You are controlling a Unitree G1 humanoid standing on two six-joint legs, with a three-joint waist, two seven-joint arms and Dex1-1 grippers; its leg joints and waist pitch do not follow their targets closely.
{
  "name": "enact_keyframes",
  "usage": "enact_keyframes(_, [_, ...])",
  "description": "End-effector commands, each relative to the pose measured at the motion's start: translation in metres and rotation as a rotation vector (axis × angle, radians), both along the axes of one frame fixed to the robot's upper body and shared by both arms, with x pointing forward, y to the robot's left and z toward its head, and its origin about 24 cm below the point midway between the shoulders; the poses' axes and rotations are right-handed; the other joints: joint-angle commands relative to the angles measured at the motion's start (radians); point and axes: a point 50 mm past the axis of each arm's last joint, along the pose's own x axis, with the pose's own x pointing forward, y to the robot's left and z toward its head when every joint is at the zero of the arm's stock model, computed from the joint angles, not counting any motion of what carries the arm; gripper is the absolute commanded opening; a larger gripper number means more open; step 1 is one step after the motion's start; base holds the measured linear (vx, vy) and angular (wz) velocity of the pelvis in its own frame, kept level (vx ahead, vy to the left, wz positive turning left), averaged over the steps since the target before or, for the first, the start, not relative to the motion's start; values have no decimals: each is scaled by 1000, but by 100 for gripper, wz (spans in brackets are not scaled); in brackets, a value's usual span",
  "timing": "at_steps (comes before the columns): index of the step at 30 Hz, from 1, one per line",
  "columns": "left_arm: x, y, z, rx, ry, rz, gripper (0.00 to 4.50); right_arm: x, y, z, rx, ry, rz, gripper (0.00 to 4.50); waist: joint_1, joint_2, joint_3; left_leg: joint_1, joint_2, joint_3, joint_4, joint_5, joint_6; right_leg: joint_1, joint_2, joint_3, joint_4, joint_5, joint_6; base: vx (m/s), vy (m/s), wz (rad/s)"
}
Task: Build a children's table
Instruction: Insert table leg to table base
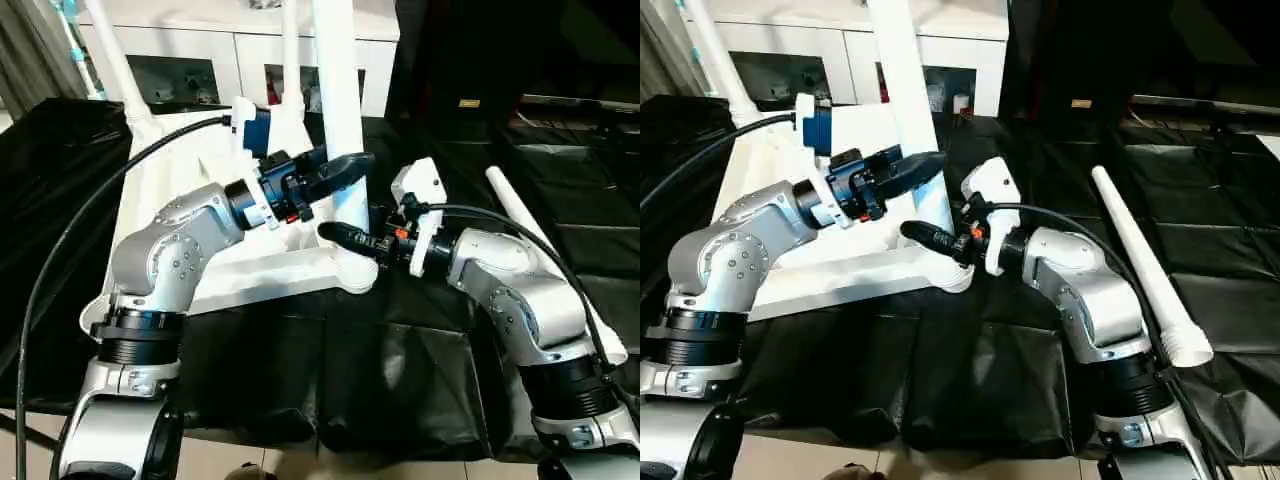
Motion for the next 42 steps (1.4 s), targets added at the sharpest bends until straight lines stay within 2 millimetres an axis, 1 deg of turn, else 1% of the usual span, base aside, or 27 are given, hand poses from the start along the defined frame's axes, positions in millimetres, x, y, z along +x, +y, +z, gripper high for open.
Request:
enact_keyframes(1, [1,-2,6,73,-53,0,189,0,4,6,-2,-16,28,251,2,0,-75,22,51,-29,-52,-45,42,58,-79,47,-63,107,-214,0,0,0])
enact_keyframes(3, [-1,-5,6,108,-69,-24,189,-1,6,4,-16,2,50,257,1,3,-75,24,51,-30,-52,-45,39,58,-78,46,-62,111,-213,0,0,0])
enact_keyframes(6, [-1,-7,6,140,-82,-49,186,-1,6,2,-55,9,52,295,2,2,-76,23,51,-29,-51,-40,34,60,-79,46,-59,129,-219,0,0,0])
enact_keyframes(7, [-2,-7,6,142,-83,-51,186,-1,6,1,-57,10,51,295,2,4,-77,24,52,-30,-51,-39,34,59,-79,46,-59,132,-220,0,0,0])
enact_keyframes(10, [-2,-8,6,153,-87,-68,186,-2,6,-1,-80,29,67,298,0,1,-76,24,51,-29,-52,-48,29,60,-79,46,-59,125,-225,0,0,0])
enact_keyframes(11, [-2,-8,6,155,-88,-71,186,-2,6,-2,-80,32,70,298,2,2,-76,24,51,-29,-52,-47,28,60,-79,46,-59,126,-227,0,0,0])
enact_keyframes(13, [-2,-8,6,163,-89,-80,186,-3,6,-2,-81,40,78,298,1,1,-77,23,51,-29,-51,-47,31,61,-80,46,-58,132,-228,0,0,0])
enact_keyframes(17, [-3,-7,6,162,-91,-98,186,-5,6,-3,-82,58,98,298,2,1,-77,23,51,-29,-50,-42,35,60,-80,46,-58,132,-230,0,0,0])
enact_keyframes(18, [-4,-6,7,160,-91,-108,186,-6,5,-4,-86,64,106,298,2,-1,-77,23,51,-28,-50,-43,35,60,-80,46,-58,131,-232,0,0,0])
enact_keyframes(21, [-4,-4,7,156,-88,-115,186,-7,3,-4,-93,71,118,298,2,0,-77,23,51,-28,-49,-42,36,60,-80,46,-58,128,-232,0,0,0])
enact_keyframes(26, [-5,-3,7,155,-87,-126,186,-7,0,-4,-89,82,125,298,3,-1,-77,23,51,-28,-49,-43,38,60,-81,46,-58,120,-233,0,0,0])
enact_keyframes(28, [-6,-3,7,155,-88,-129,186,-7,0,-4,-88,85,128,264,2,-2,-77,22,51,-28,-49,-43,39,60,-81,46,-58,120,-236,0,0,0])
enact_keyframes(30, [-6,-4,7,151,-87,-133,186,-7,0,-4,-87,93,135,253,3,-3,-76,22,52,-28,-49,-44,38,60,-81,46,-58,112,-234,0,0,0])
enact_keyframes(33, [-7,-4,7,149,-87,-138,186,-7,1,-5,-85,101,145,222,3,-2,-78,23,52,-28,-48,-39,39,60,-81,46,-57,113,-234,0,0,0])
enact_keyframes(34, [-7,-4,7,149,-87,-139,186,-7,1,-5,-85,101,146,222,3,-3,-77,22,51,-28,-48,-41,39,59,-81,46,-58,113,-234,0,0,0])
enact_keyframes(36, [-7,-4,7,151,-88,-139,186,-7,1,-6,-86,103,147,198,3,-3,-77,22,51,-28,-48,-42,39,60,-81,46,-58,112,-234,0,0,0])
enact_keyframes(39, [-7,-3,7,153,-90,-138,186,-7,1,-6,-87,106,148,190,3,-1,-77,22,52,-28,-48,-42,39,59,-81,46,-58,111,-234,0,0,0])
enact_keyframes(42, [-6,-2,8,152,-92,-136,186,-7,0,-7,-90,109,148,184,3,-1,-76,23,52,-28,-49,-50,36,59,-81,45,-60,98,-233,0,0,0])
